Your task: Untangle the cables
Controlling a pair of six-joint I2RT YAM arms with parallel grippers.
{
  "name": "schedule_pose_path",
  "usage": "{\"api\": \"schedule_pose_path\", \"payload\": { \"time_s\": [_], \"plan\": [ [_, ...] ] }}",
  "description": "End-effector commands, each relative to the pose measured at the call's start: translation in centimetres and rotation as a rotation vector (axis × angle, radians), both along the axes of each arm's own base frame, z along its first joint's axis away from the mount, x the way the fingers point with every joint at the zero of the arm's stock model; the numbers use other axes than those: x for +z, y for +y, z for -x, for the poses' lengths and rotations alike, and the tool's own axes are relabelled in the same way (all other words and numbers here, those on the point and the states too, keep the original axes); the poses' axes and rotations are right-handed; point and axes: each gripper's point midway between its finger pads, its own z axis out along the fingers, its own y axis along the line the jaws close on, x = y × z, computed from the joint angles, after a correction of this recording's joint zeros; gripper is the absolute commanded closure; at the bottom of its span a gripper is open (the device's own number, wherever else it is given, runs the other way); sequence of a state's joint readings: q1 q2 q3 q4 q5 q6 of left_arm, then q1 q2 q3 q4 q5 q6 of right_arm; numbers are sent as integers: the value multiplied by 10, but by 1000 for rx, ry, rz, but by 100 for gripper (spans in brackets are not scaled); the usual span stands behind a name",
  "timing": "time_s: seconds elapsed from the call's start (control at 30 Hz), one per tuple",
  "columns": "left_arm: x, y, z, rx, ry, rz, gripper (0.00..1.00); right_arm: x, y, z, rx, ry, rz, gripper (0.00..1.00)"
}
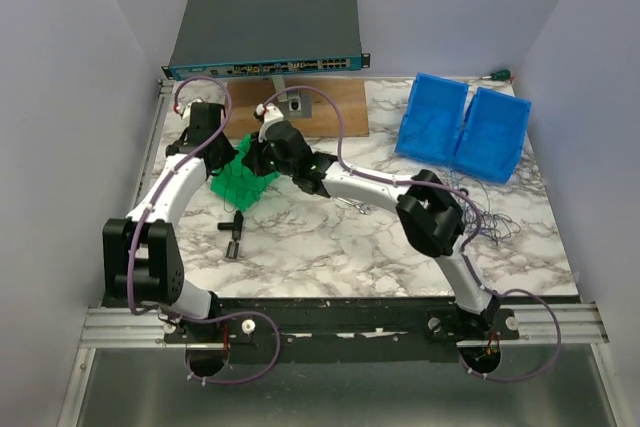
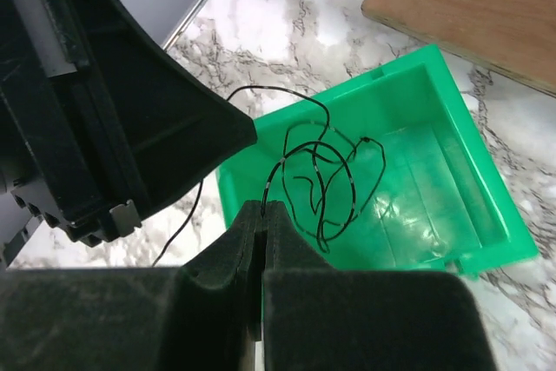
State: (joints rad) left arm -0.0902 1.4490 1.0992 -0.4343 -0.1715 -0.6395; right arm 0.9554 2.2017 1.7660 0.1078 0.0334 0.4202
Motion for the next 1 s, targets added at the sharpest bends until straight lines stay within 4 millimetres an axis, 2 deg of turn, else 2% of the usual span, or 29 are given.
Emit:
{"api": "schedule_pose_path", "payload": {
  "time_s": [0.0,0.2,0.43,0.57,0.7,0.77,0.97],
  "plan": [
    [7,-2,-35,-41,-59,27,100,0,19,-18,-30,-32,-43,99],
    [-1,-2,-56,-46,-36,17,100,-13,23,-42,-89,-51,-16,99],
    [-19,-4,-66,-45,-22,25,100,-32,5,-78,-230,13,-6,99],
    [-26,1,-68,-42,-2,-6,100,-22,1,-89,-292,10,-33,99],
    [-28,6,-65,-29,2,-29,100,-8,11,-87,-230,-35,-52,99],
    [-30,7,-63,-33,1,-39,100,-10,15,-82,-183,-37,-41,99],
    [-39,4,-56,-44,10,-43,100,-48,9,-58,-121,44,-18,99]
  ]
}}
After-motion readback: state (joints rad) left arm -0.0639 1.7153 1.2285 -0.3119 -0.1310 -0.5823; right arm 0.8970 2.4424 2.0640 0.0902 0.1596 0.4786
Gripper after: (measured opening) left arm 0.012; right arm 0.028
